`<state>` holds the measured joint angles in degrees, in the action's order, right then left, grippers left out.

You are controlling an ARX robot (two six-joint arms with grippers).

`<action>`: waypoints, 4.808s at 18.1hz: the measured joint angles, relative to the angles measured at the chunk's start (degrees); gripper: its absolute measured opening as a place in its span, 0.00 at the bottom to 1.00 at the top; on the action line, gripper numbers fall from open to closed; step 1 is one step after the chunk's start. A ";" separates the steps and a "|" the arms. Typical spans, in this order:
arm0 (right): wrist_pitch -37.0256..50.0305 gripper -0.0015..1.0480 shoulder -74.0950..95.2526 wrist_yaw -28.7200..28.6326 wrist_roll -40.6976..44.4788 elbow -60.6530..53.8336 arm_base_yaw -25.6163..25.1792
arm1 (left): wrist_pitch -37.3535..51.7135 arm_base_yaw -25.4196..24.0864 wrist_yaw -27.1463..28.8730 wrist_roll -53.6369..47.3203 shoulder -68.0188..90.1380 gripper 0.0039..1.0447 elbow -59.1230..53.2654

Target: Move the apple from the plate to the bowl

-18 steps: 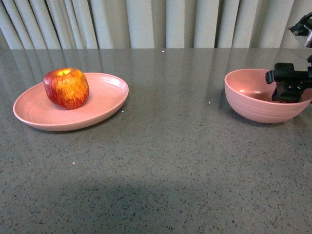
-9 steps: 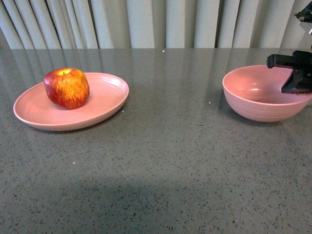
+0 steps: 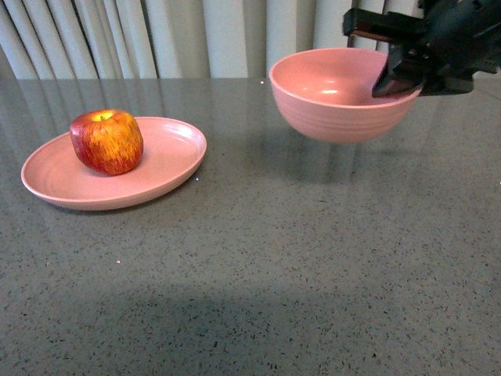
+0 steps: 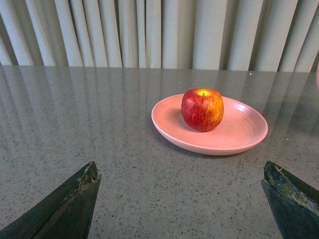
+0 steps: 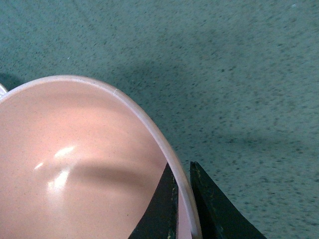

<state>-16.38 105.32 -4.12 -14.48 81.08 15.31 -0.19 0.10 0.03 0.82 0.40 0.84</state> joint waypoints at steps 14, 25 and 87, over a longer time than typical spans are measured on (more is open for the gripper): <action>-1.09 0.05 9.27 1.33 -6.21 4.20 8.28 | 0.00 0.00 0.00 0.02 0.00 0.94 0.00; -0.70 0.05 10.16 2.21 -6.95 4.46 8.24 | 0.00 0.00 0.00 0.00 0.00 0.94 0.00; 16.11 0.02 -105.07 4.13 14.12 -80.32 -15.58 | 0.00 0.00 0.00 -0.02 0.00 0.94 0.00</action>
<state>-0.27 0.25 0.01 -0.36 0.75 -0.27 -0.19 0.10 0.03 0.80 0.40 0.84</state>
